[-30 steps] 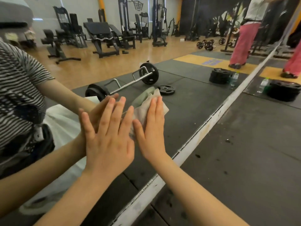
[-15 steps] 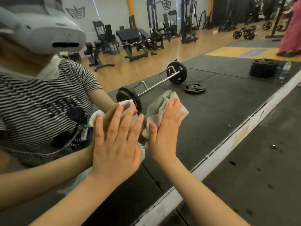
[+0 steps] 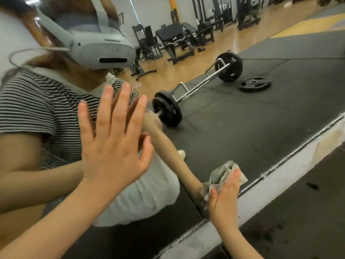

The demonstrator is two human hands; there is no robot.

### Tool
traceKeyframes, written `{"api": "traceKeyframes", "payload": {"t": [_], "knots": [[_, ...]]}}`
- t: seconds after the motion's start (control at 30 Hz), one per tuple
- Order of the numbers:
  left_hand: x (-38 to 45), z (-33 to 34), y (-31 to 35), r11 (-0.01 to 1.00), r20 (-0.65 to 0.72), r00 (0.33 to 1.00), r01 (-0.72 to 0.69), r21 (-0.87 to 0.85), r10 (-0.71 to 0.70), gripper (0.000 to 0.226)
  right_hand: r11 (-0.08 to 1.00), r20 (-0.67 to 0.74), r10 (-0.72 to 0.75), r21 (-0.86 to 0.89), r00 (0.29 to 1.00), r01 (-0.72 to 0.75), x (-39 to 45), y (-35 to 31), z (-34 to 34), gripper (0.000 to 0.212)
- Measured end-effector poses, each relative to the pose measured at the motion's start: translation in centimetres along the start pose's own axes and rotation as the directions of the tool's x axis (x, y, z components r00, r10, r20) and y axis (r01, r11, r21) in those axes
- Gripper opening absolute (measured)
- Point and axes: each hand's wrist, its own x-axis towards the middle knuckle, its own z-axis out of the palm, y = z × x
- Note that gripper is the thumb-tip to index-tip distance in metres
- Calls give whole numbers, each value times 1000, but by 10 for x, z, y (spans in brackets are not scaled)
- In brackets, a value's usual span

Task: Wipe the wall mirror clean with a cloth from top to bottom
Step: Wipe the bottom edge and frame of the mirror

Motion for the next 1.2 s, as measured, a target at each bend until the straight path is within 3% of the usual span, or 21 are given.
{"api": "traceKeyframes", "payload": {"t": [0.17,0.33,0.43,0.6,0.8,1.2], "knots": [[0,0,2,1000,8,1000,8,14,-8,68,988,62,155,-3,986,-155,-6,13,-4,68],[0,0,4,999,-22,1000,2,45,-1,69,983,74,185,10,980,-186,-11,19,-9,72],[2,0,4,999,-31,1000,4,45,-3,70,945,66,324,23,944,-326,-10,22,-8,72],[1,0,5,1000,-36,999,6,30,-5,71,890,-13,417,207,909,-406,-3,-2,-3,66],[1,2,5,998,-30,1000,3,69,-1,71,963,-166,132,255,977,-87,36,-70,-4,67],[2,-1,7,999,-25,999,22,50,-20,71,955,-192,-236,136,953,264,92,-200,-34,64]]}}
